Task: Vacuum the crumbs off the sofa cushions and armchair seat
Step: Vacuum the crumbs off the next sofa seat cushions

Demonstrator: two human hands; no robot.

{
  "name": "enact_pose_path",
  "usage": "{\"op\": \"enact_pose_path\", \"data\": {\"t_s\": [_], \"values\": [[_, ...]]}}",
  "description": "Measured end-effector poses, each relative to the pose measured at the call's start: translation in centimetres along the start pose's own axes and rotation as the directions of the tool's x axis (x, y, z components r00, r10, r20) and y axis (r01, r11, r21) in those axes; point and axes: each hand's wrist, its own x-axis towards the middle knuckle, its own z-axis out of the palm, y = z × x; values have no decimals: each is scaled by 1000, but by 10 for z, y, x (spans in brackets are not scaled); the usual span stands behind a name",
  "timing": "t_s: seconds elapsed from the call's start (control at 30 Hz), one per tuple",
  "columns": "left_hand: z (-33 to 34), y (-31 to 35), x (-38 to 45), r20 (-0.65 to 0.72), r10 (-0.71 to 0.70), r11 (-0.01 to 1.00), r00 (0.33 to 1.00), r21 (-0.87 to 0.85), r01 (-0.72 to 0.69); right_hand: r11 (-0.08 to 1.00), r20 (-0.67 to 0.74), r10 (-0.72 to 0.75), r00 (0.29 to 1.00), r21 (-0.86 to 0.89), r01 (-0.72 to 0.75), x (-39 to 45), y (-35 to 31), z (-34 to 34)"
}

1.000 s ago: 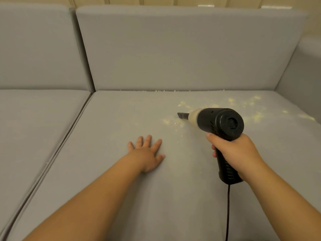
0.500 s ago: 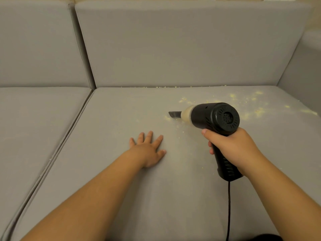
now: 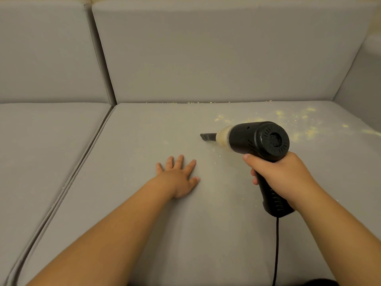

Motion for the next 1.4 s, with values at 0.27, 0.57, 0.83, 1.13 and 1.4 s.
{"op": "enact_pose_path", "data": {"t_s": [0.27,0.57,0.83,1.13,1.4], "values": [[-1,1,0,4,1,1000,1000,5,-1,998,10,-1,1000,-65,2,-4,-1,-7],[-7,15,-2,-12,68,997,998,19,-68,995,-5,-7,1000,-95,7,-10,3,-13],[-6,41,-7,-16,104,993,994,-62,-104,991,-176,70,982,126,-49,-23,15,-37],[2,37,-10,-7,127,992,992,-16,-127,998,-129,51,990,53,-44,-16,16,-17],[2,38,-9,-2,123,992,992,-33,-123,999,-98,26,995,38,-23,-15,18,-21]]}}
